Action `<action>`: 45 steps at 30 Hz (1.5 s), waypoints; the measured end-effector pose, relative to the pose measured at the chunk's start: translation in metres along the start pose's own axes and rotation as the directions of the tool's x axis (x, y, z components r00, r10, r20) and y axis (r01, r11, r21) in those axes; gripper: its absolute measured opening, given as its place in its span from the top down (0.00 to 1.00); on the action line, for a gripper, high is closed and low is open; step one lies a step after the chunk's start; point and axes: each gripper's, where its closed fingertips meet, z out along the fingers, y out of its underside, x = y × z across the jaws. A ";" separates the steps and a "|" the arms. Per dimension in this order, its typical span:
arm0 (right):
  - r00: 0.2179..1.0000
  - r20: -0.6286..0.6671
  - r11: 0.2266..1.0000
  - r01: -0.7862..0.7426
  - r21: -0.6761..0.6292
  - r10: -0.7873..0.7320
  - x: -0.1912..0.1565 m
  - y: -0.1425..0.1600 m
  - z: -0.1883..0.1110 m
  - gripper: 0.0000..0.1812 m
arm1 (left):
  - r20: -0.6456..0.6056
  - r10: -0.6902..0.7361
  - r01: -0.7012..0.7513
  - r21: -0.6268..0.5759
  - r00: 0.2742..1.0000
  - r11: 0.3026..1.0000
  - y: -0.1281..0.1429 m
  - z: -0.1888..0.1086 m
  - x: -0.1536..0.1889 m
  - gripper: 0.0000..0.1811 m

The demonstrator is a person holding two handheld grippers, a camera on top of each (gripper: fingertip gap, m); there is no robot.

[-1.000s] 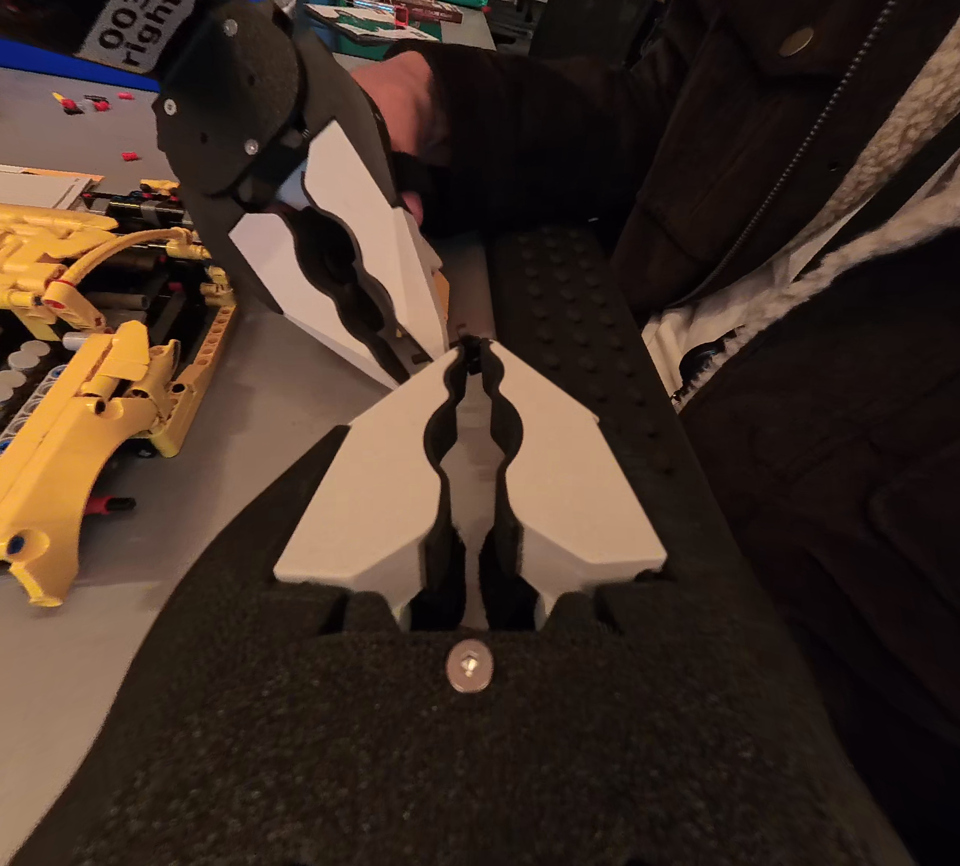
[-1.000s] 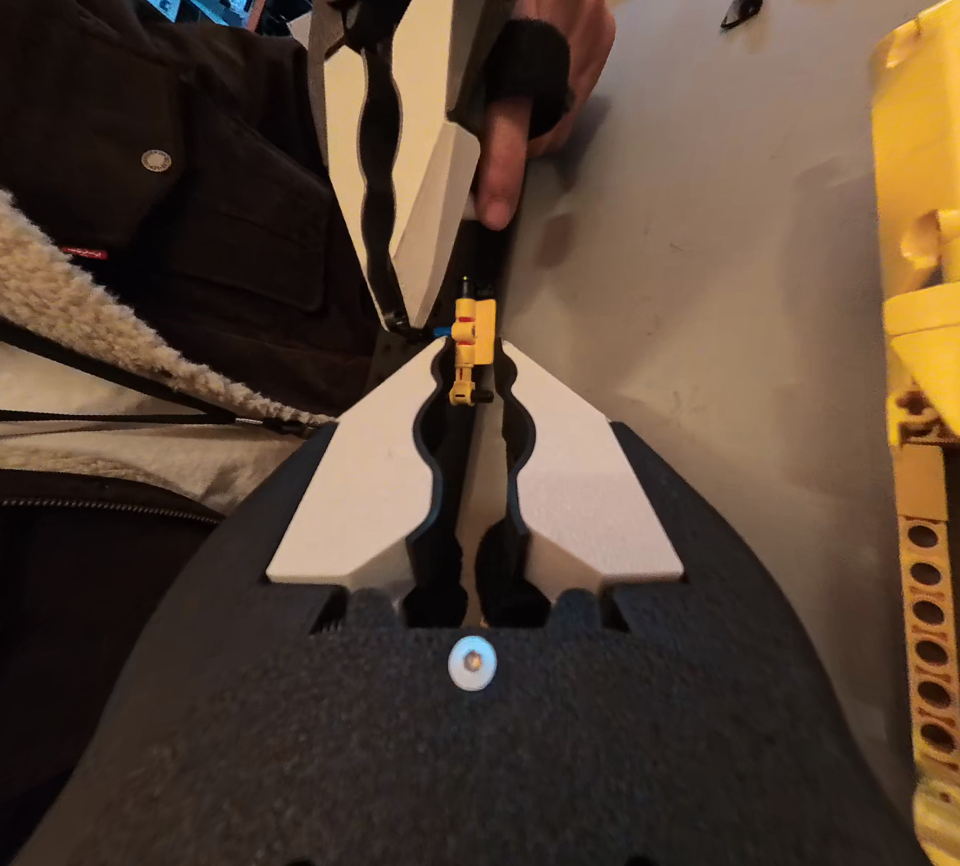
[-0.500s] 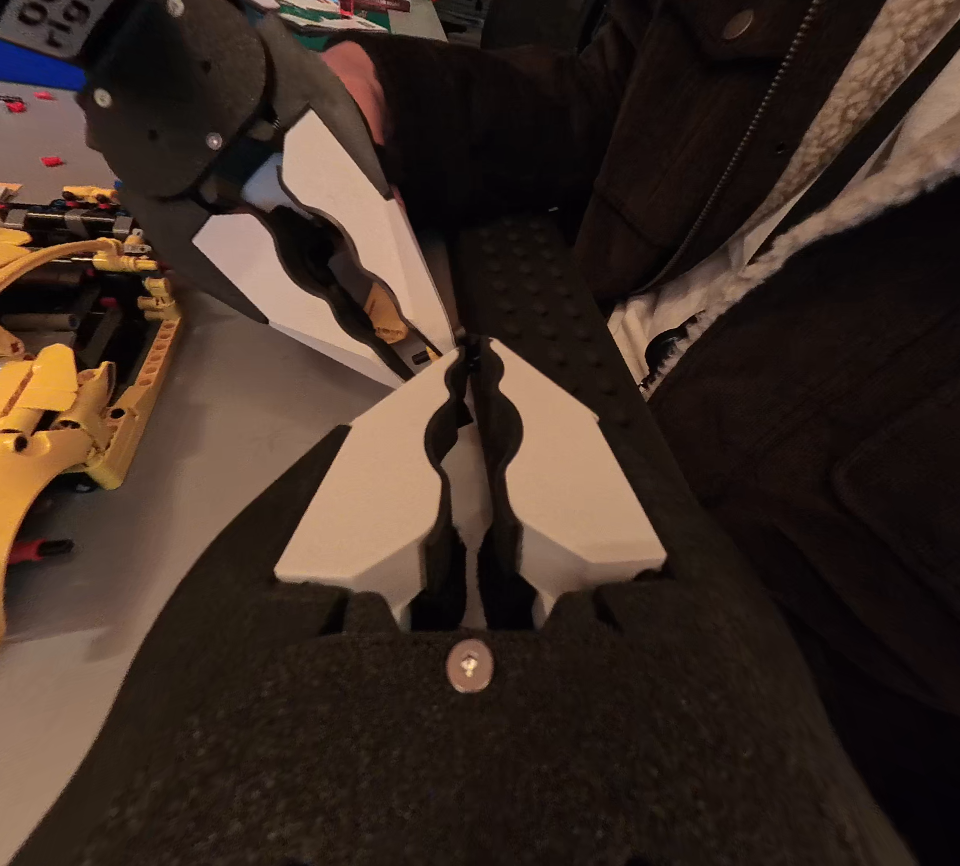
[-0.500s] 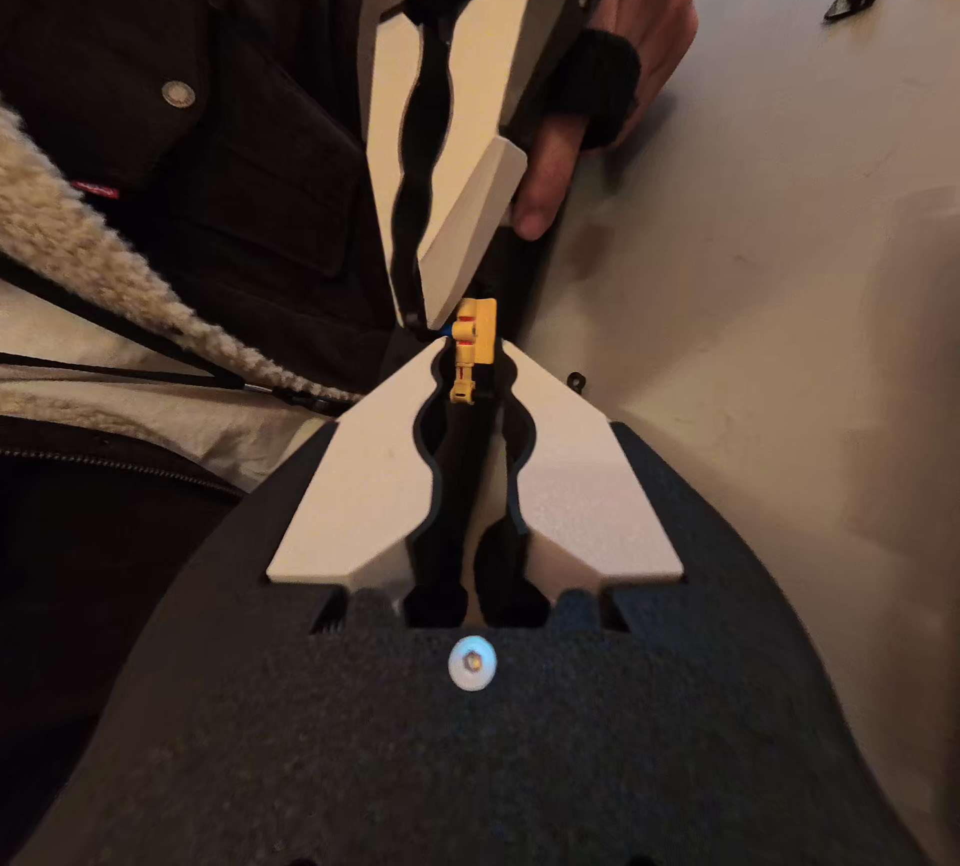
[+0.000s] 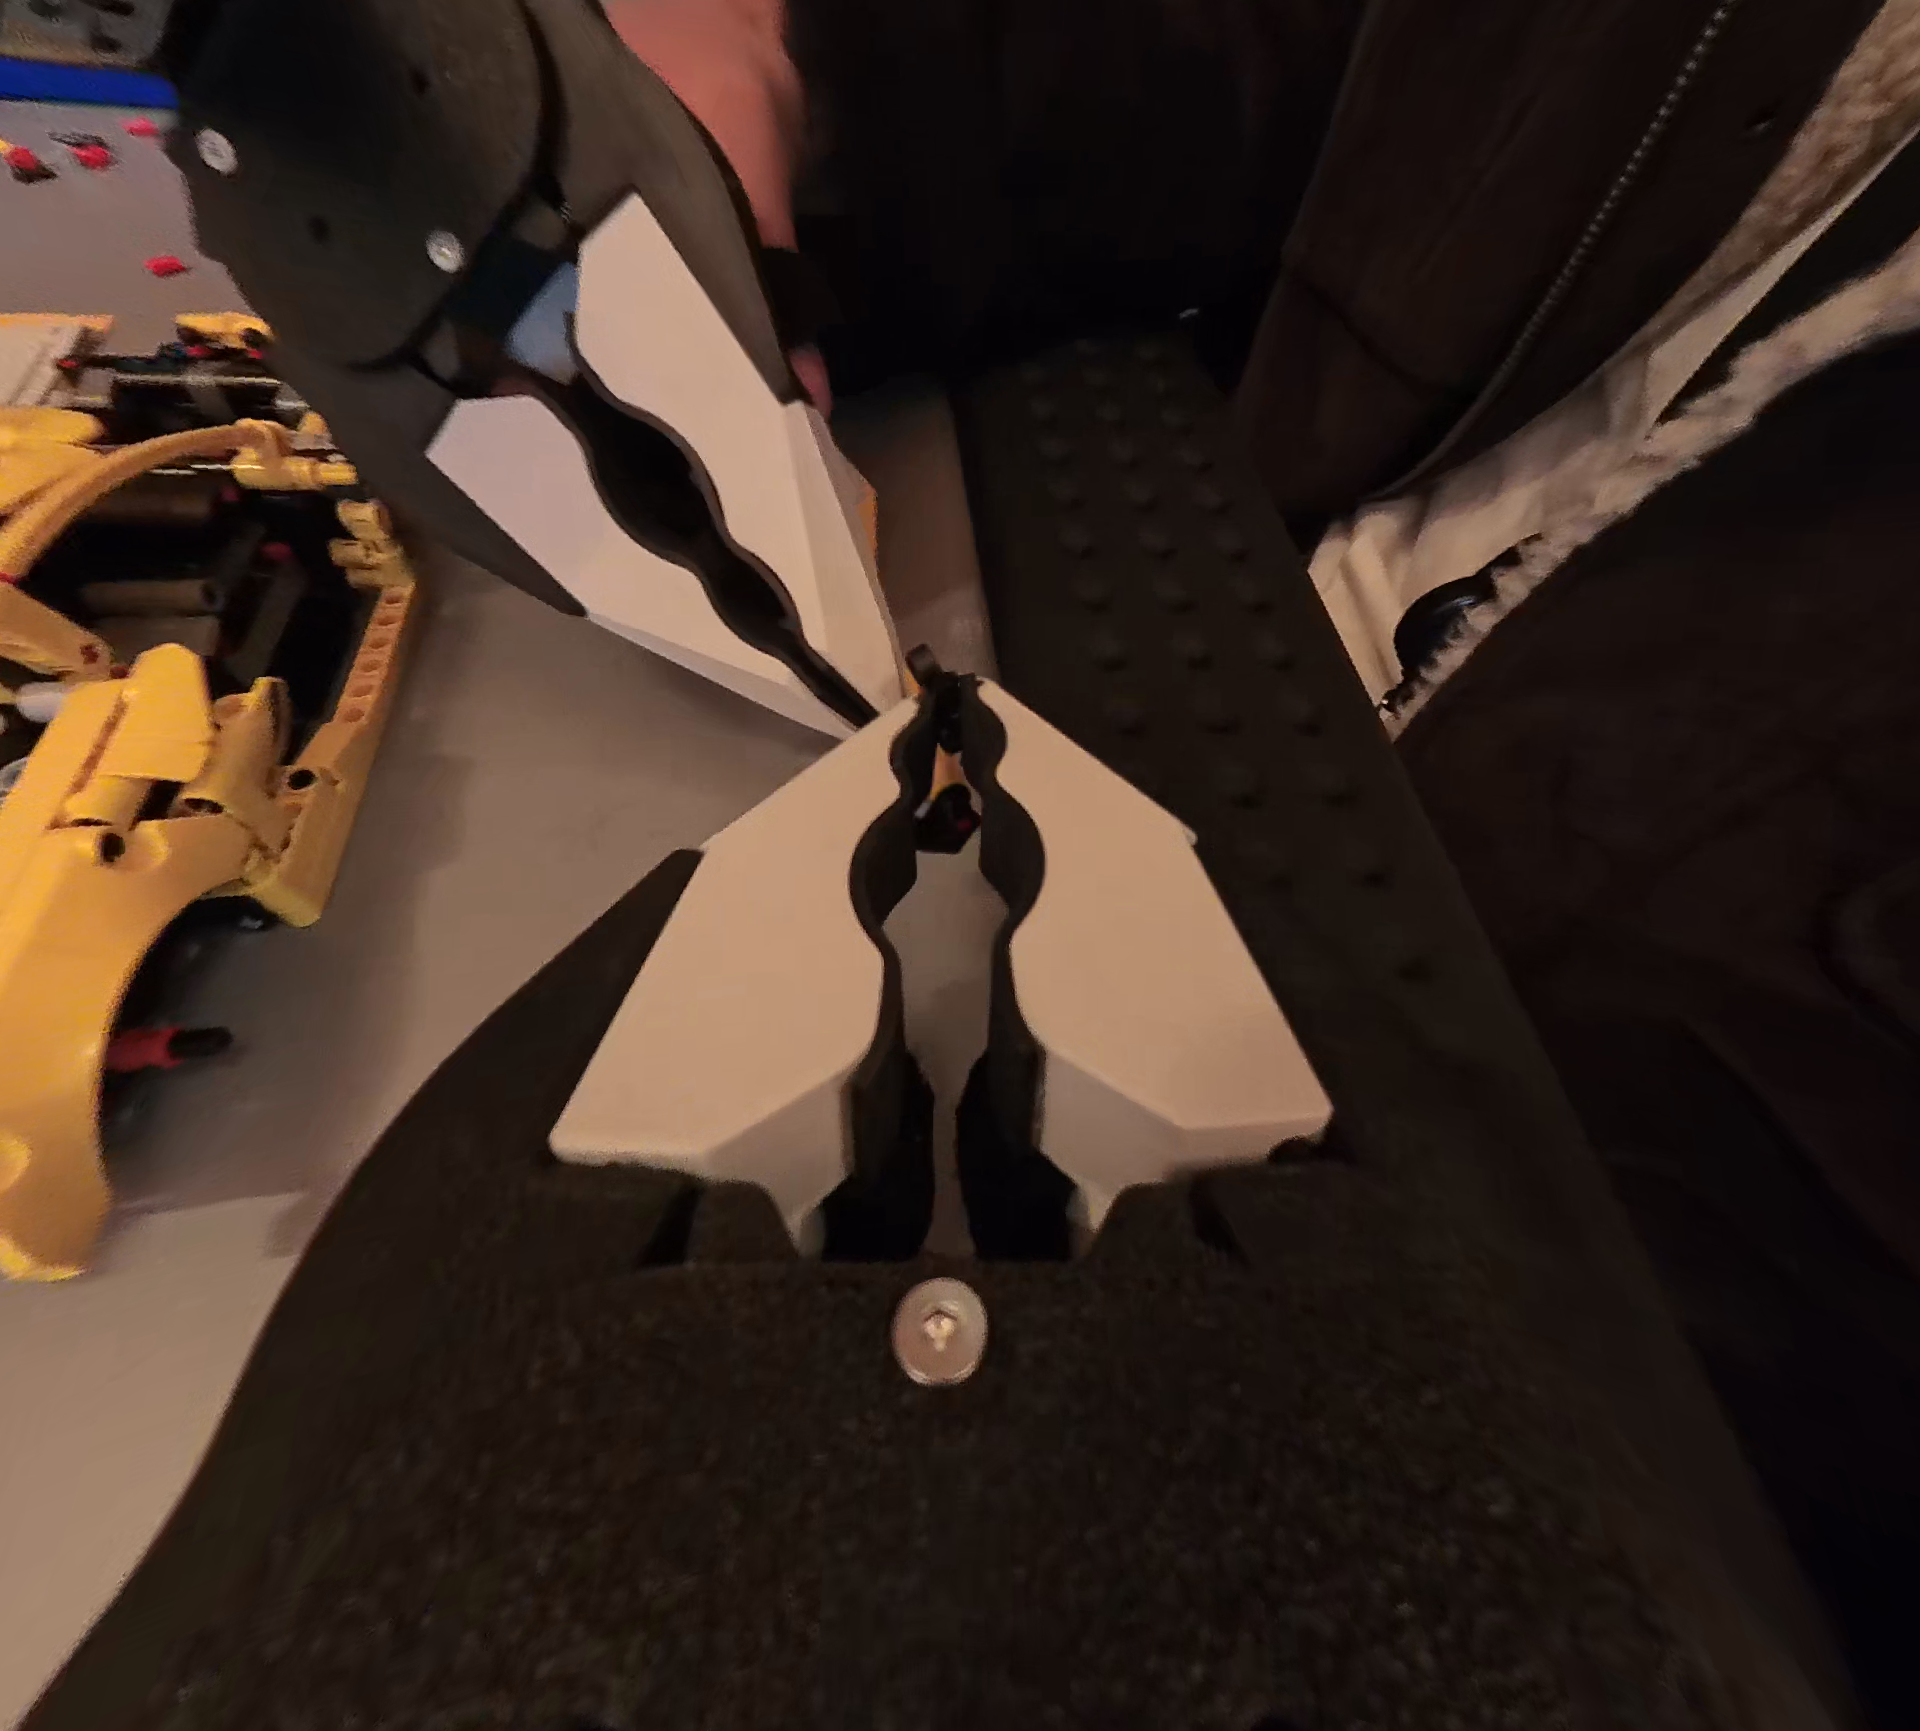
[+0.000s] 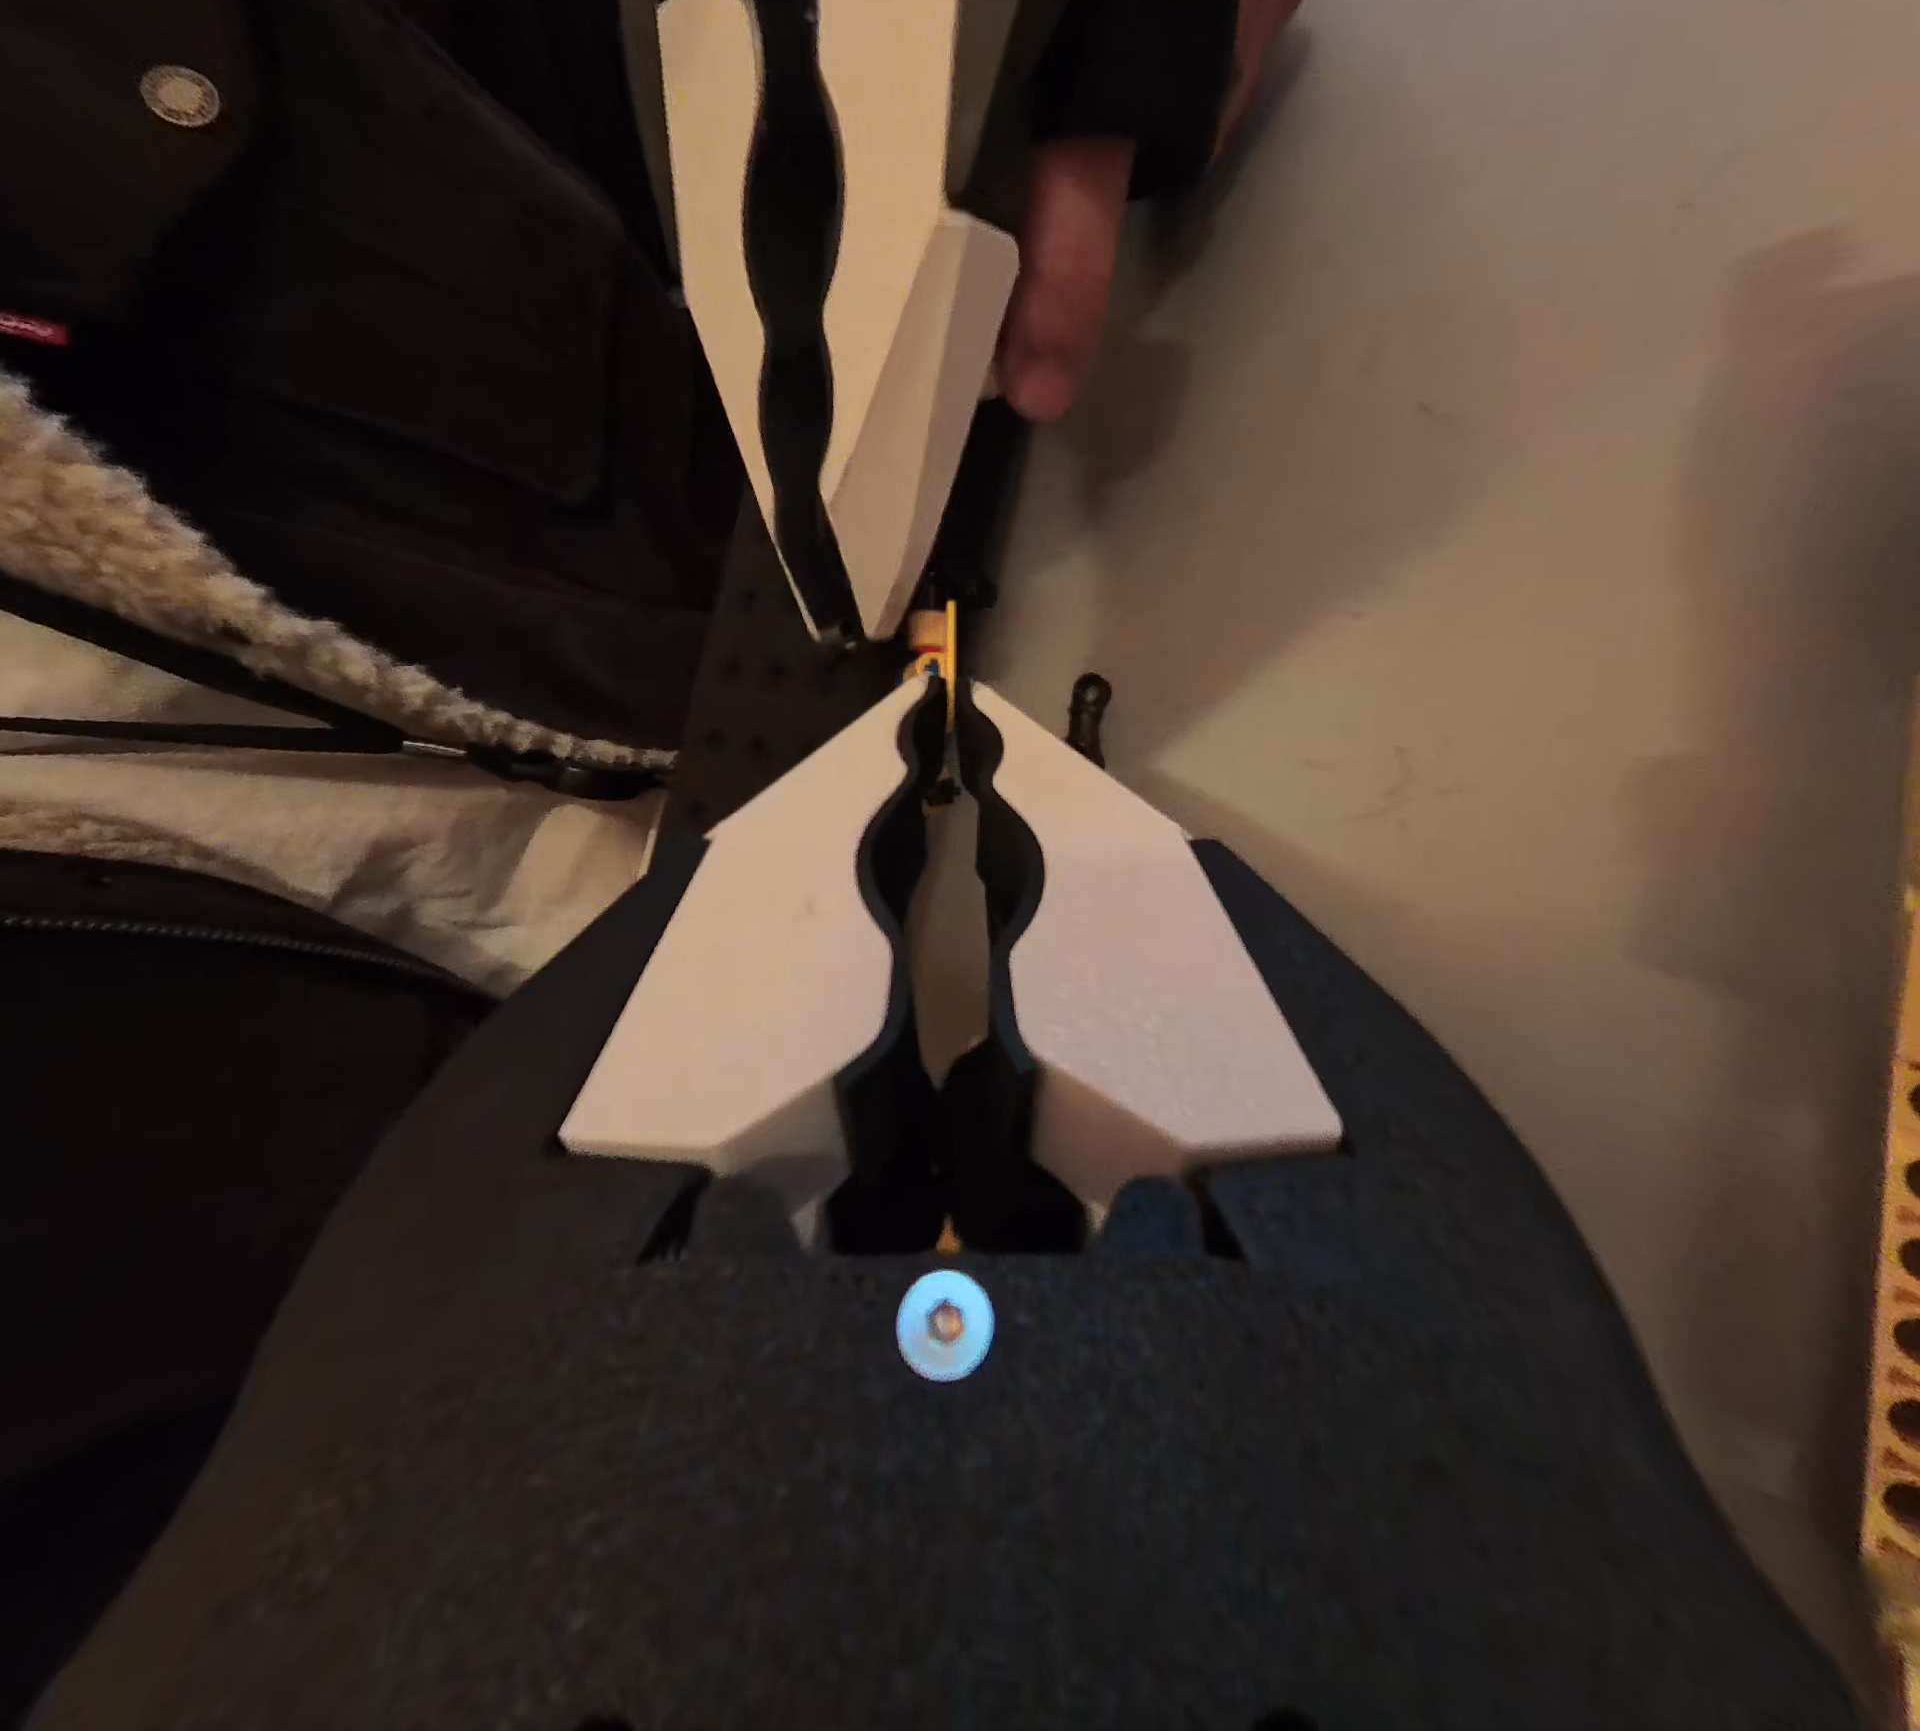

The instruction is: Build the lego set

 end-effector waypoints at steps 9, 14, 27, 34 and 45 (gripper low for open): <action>0.947 -0.314 0.996 -0.052 0.071 0.072 0.050 0.015 -0.031 1.00 | 0.189 -0.057 0.040 0.089 0.980 0.995 -0.012 -0.023 -0.037 0.98; 0.924 -0.381 0.998 -0.020 0.051 0.038 0.055 0.019 -0.033 0.96 | 0.178 -0.060 0.043 0.098 0.982 0.994 -0.013 -0.023 -0.034 0.98; 0.968 -0.095 0.907 0.251 0.338 -0.232 -0.028 -0.054 -0.027 0.97 | -0.019 -0.130 0.131 0.151 0.991 0.980 -0.024 -0.023 -0.008 0.98; 0.970 -0.094 0.914 0.244 0.324 -0.225 -0.025 -0.048 -0.027 0.94 | -0.025 -0.135 0.137 0.166 0.991 0.976 -0.027 -0.025 -0.008 0.98; 0.972 -0.222 0.904 0.164 0.396 -0.080 0.006 -0.056 -0.043 0.98 | 0.258 -0.177 0.130 0.190 0.950 0.973 -0.022 -0.034 -0.053 0.91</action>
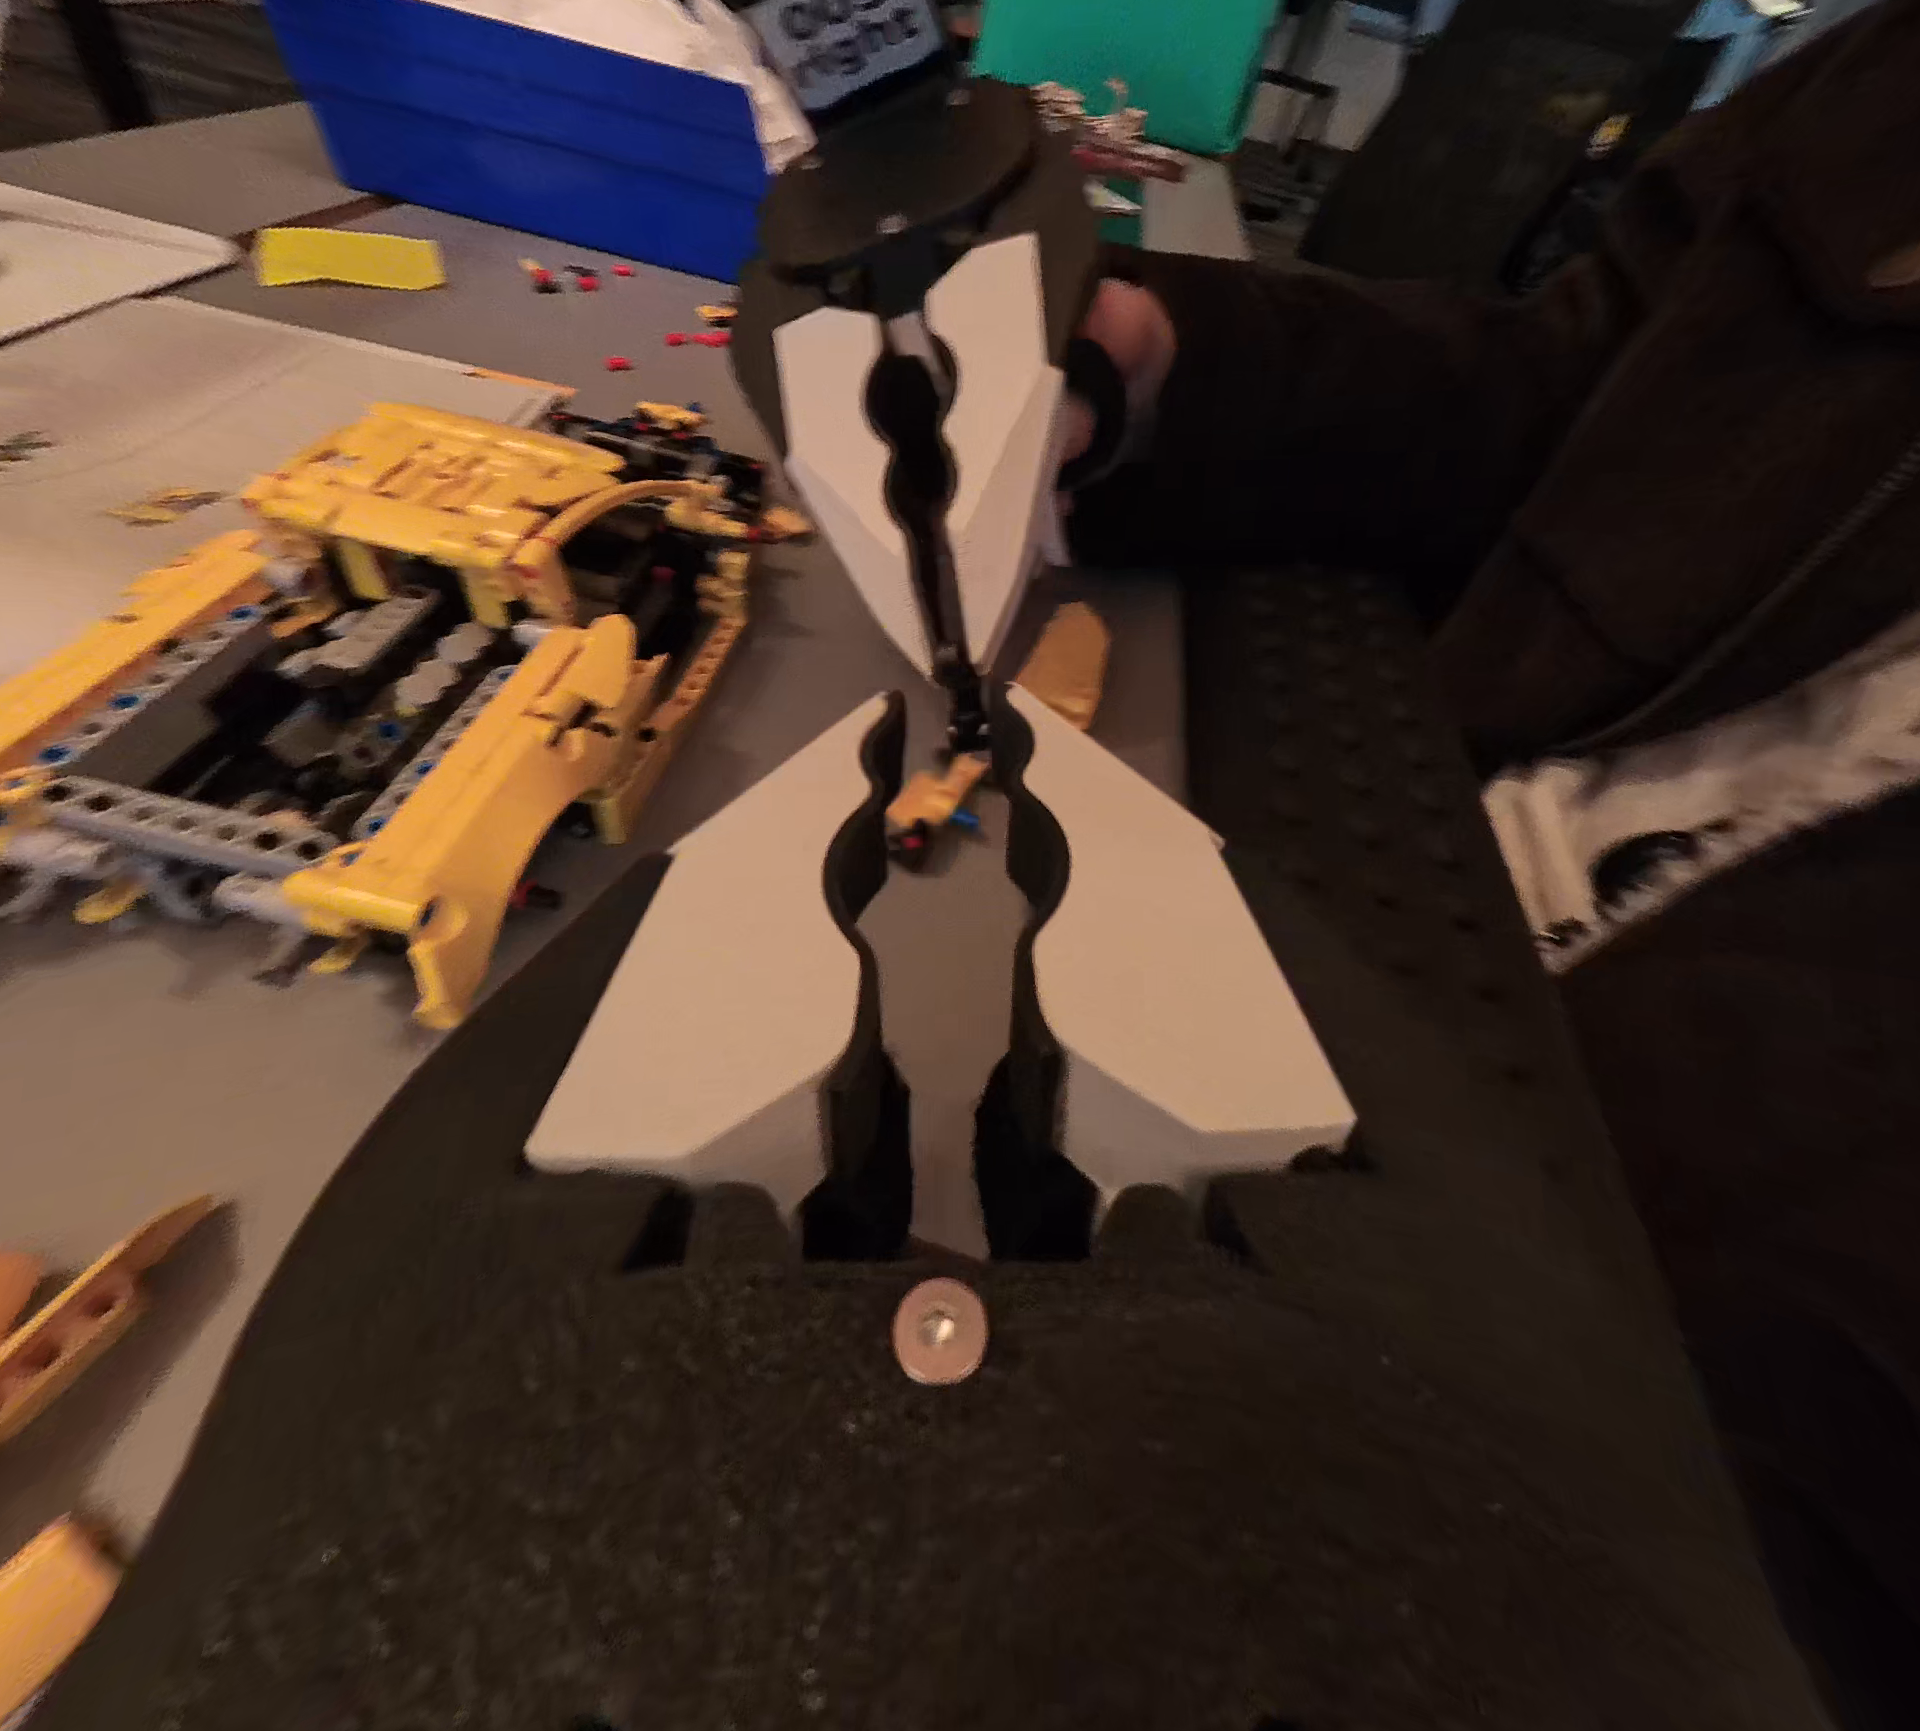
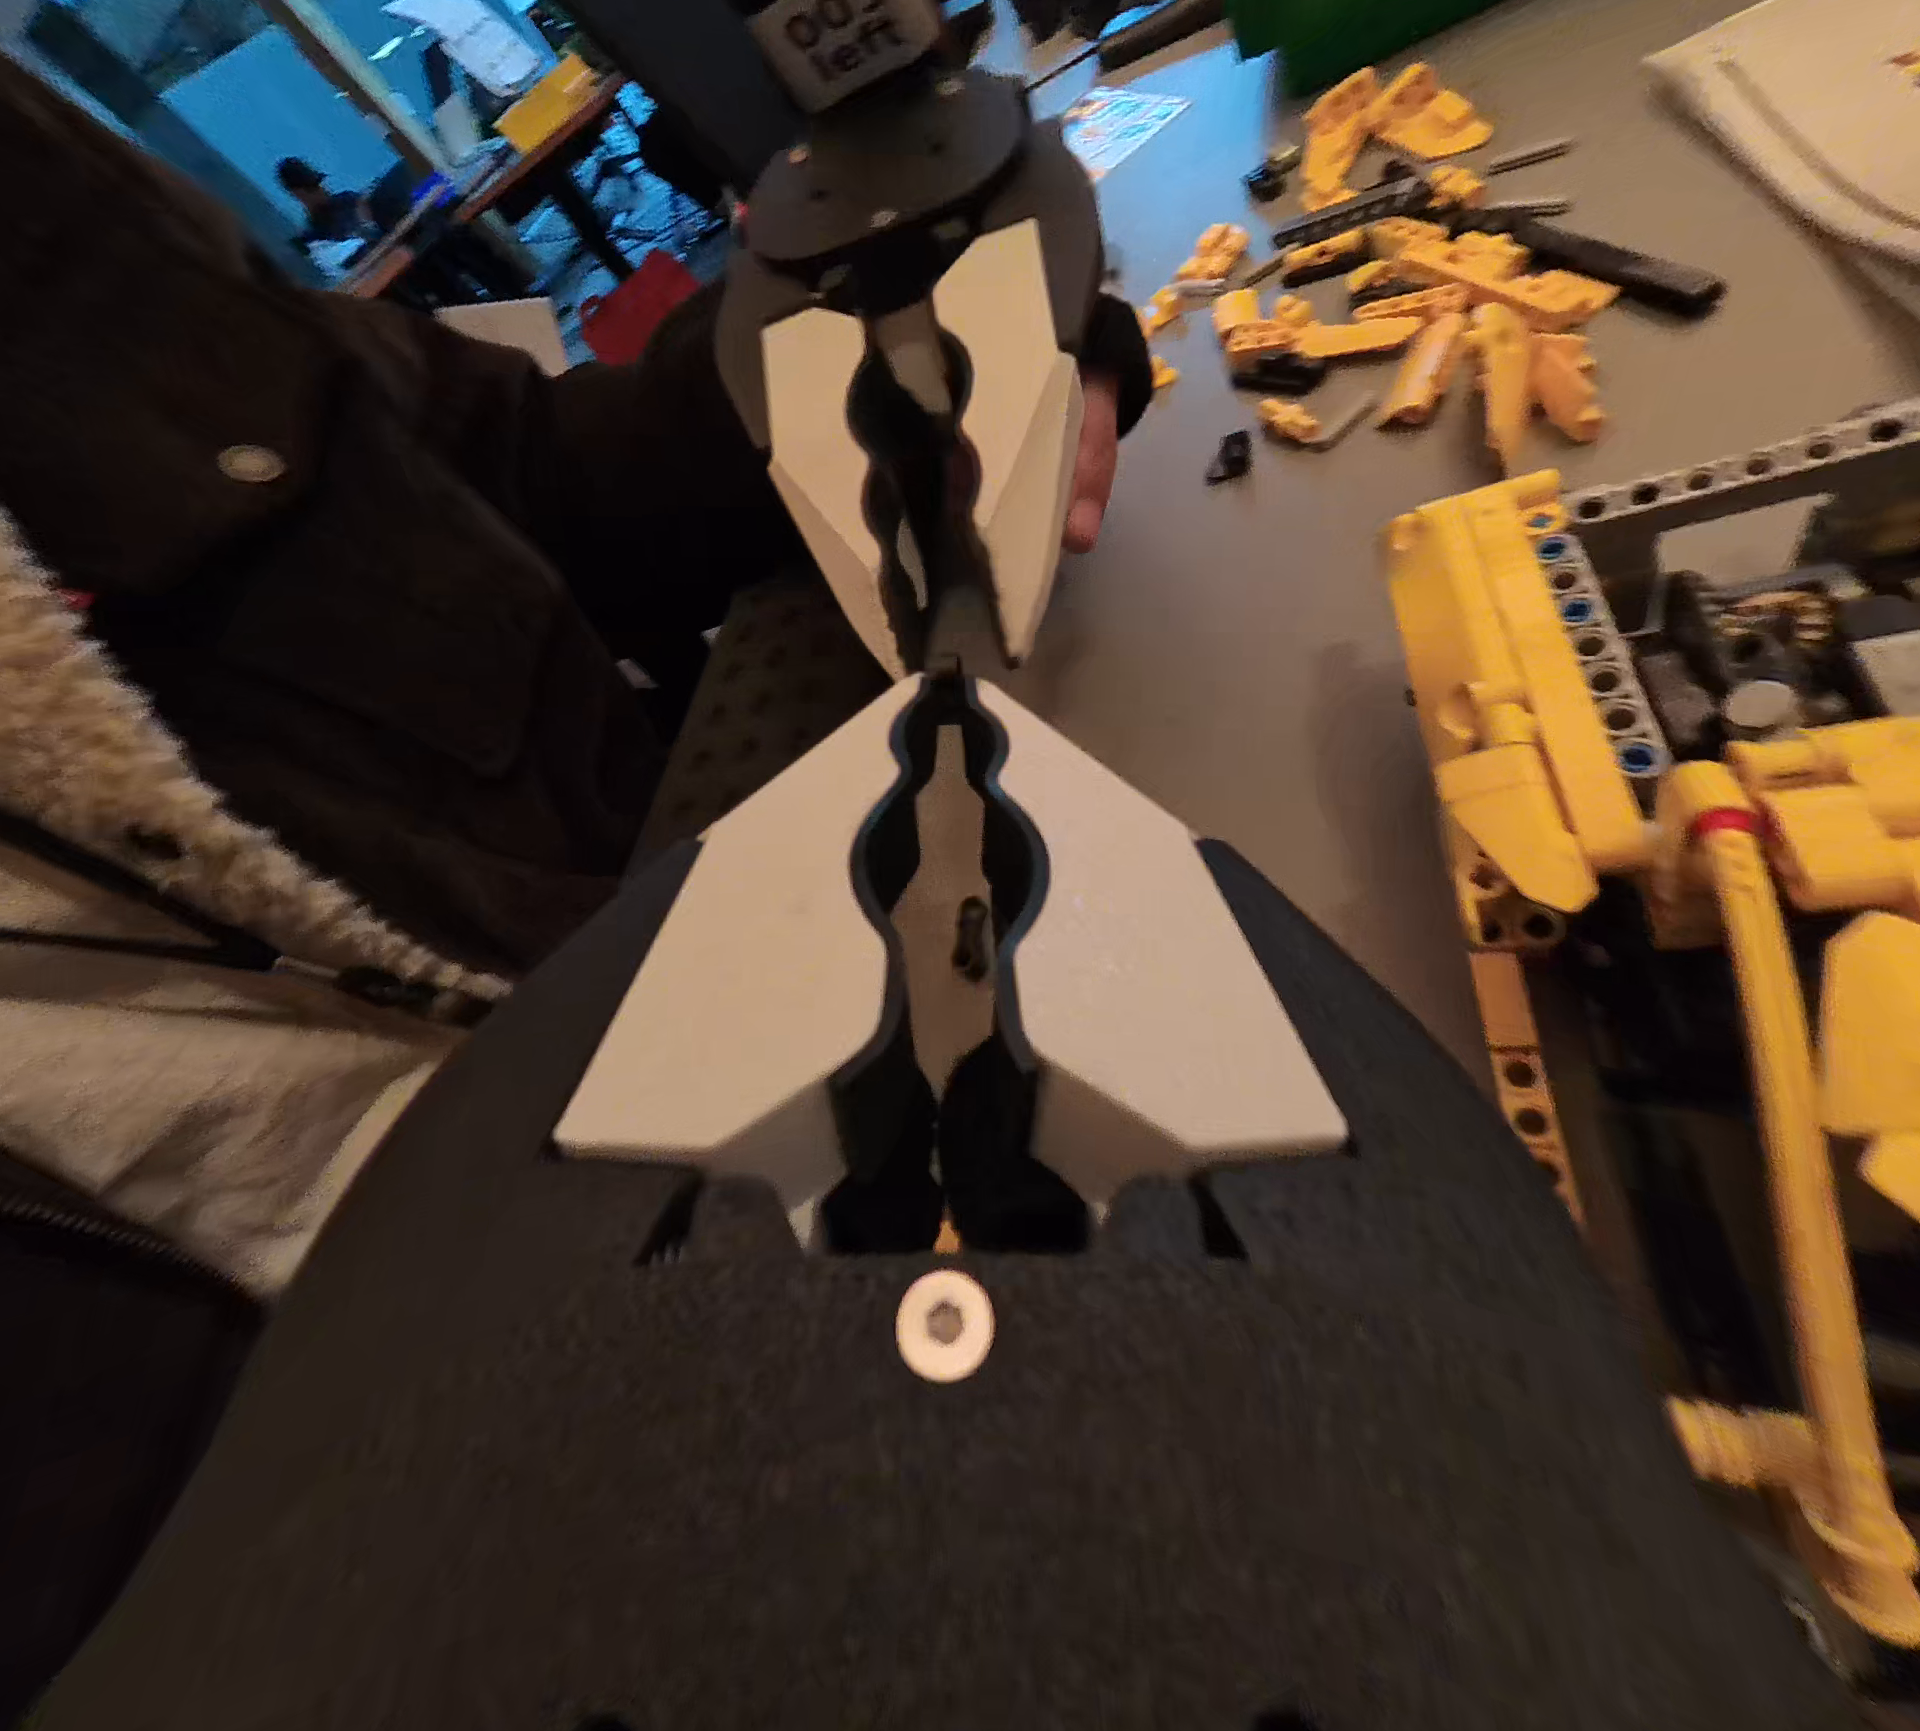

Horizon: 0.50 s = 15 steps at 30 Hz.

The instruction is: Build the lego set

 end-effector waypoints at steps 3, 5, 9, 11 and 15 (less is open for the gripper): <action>0.994 -0.099 0.998 -0.037 0.052 0.042 0.016 -0.007 -0.005 0.98 | 0.180 0.049 -0.050 0.000 0.983 0.999 -0.004 -0.003 -0.022 0.86; 0.983 -0.149 0.988 -0.091 0.121 0.109 0.026 -0.014 -0.009 0.98 | 0.287 0.139 -0.132 -0.043 0.948 0.990 -0.004 -0.002 -0.028 0.86; 0.963 -0.207 0.968 -0.128 0.215 0.173 0.036 -0.023 -0.018 0.99 | 0.523 0.239 -0.203 -0.126 0.818 0.971 -0.007 0.002 -0.040 0.86; 0.958 -0.216 0.963 -0.138 0.233 0.190 0.038 -0.025 -0.019 0.99 | 0.591 0.262 -0.218 -0.148 0.763 0.965 -0.010 0.006 -0.041 0.87; 0.949 -0.228 0.957 -0.159 0.244 0.216 0.041 -0.024 -0.018 0.98 | 0.662 0.367 -0.282 -0.237 0.654 0.930 -0.013 0.008 -0.044 0.90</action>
